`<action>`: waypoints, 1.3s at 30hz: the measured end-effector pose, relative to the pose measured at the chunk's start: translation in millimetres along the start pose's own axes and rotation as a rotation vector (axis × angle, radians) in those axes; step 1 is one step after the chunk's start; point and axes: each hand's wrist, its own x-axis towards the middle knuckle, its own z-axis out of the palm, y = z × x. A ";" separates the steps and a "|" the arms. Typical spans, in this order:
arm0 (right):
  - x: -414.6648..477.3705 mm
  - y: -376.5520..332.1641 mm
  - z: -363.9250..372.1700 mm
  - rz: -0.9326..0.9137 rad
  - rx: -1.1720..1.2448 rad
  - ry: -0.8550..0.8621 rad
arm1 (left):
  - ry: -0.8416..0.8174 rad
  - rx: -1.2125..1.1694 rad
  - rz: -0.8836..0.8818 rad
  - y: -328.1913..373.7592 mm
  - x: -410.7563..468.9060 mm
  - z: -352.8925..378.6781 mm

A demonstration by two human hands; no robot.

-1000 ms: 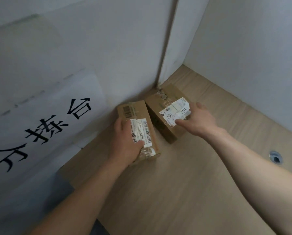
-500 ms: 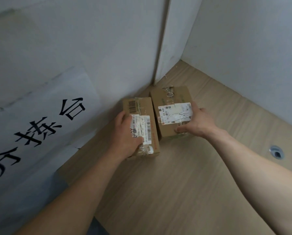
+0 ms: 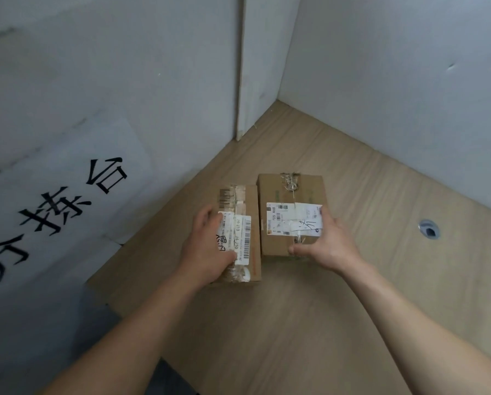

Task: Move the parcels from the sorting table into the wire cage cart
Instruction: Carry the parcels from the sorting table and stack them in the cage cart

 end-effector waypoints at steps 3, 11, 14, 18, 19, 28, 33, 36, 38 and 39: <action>-22.2 20.1 3.5 0.035 0.024 0.023 | -0.033 0.016 0.015 2.5 -14.2 8.4; -70.0 56.0 10.6 0.096 0.049 0.037 | -0.059 -0.048 -0.031 10.4 -49.1 26.4; -77.1 60.6 12.3 0.090 0.065 0.054 | -0.054 -0.147 -0.126 0.2 -46.8 31.3; -70.8 68.9 12.4 0.138 0.179 0.025 | -0.141 -0.359 -0.254 -11.8 -44.5 34.0; -68.2 72.1 12.9 0.156 0.240 0.025 | -0.157 -0.399 -0.273 -13.2 -44.2 33.7; -58.9 76.1 4.7 0.250 0.843 0.065 | -0.172 -0.576 -0.295 -11.1 -50.6 36.9; -64.9 81.9 4.2 0.239 0.860 0.028 | -0.193 -0.623 -0.298 -13.9 -53.7 35.0; -65.4 88.5 5.6 0.223 0.872 0.009 | -0.218 -0.660 -0.312 -13.9 -52.8 34.1; -64.6 93.3 7.0 0.216 0.886 -0.014 | -0.238 -0.670 -0.313 -14.8 -52.7 34.1; -65.1 94.6 7.6 0.214 0.894 -0.026 | -0.245 -0.670 -0.312 -14.7 -53.1 34.0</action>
